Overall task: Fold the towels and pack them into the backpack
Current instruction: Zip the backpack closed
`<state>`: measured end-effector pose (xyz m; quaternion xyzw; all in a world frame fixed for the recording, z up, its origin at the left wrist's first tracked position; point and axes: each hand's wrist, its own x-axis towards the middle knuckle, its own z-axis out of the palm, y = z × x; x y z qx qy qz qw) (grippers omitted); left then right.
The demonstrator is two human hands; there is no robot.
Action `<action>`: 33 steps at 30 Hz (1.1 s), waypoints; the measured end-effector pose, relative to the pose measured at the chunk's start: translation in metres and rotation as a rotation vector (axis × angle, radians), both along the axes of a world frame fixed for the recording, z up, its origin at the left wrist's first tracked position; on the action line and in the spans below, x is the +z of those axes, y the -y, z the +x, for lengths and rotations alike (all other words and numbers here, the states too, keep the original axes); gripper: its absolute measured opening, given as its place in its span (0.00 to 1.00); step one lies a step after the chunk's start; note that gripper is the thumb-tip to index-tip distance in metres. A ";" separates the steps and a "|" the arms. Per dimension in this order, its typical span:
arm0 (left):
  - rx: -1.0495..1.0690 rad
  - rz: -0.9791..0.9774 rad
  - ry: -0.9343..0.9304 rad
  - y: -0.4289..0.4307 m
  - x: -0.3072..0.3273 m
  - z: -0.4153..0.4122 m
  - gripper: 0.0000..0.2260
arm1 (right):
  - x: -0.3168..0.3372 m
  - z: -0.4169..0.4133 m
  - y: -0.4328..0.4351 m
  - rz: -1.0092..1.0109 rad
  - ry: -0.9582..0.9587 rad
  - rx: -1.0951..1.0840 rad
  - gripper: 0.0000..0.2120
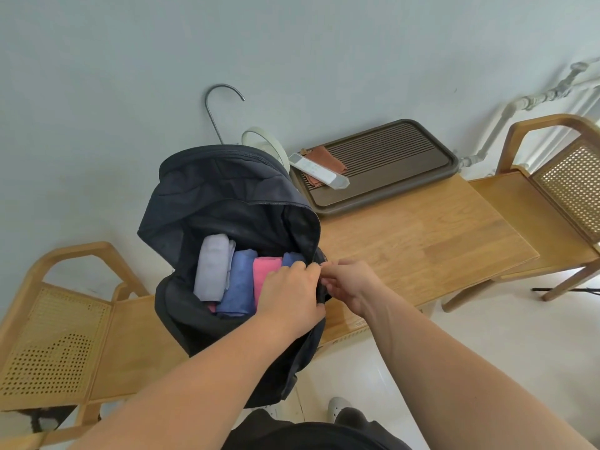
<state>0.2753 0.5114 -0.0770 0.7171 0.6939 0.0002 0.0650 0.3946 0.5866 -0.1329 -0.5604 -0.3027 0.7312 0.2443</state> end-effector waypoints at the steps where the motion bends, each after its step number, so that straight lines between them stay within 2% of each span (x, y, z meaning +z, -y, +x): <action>1: 0.025 0.000 0.004 0.002 -0.001 0.001 0.15 | 0.001 0.000 0.000 0.026 0.032 0.031 0.05; 8: 0.128 0.003 0.177 0.003 0.001 -0.001 0.12 | 0.013 0.004 -0.002 0.223 0.300 0.277 0.05; 12: 0.247 0.021 0.312 -0.002 0.002 -0.022 0.13 | 0.018 0.001 0.003 0.305 0.344 0.282 0.07; 15: 0.296 0.042 0.420 -0.002 0.000 -0.029 0.11 | 0.020 -0.002 0.009 0.322 0.390 0.264 0.13; 17: 0.325 0.044 0.451 -0.001 -0.002 -0.030 0.09 | 0.024 -0.001 0.014 0.244 0.332 0.233 0.11; 21: 0.320 0.070 0.503 0.002 -0.007 -0.032 0.07 | 0.035 0.001 0.020 0.151 0.098 0.117 0.07; 23: 0.291 0.091 0.510 0.000 -0.005 -0.035 0.08 | 0.041 -0.002 0.022 0.200 0.076 0.080 0.08; 29: 0.169 0.157 0.460 0.003 -0.002 -0.040 0.12 | 0.050 0.001 0.028 0.400 0.179 0.140 0.10; 33: 0.039 0.258 0.307 0.002 -0.007 -0.030 0.09 | 0.048 0.001 0.030 0.467 0.239 0.184 0.08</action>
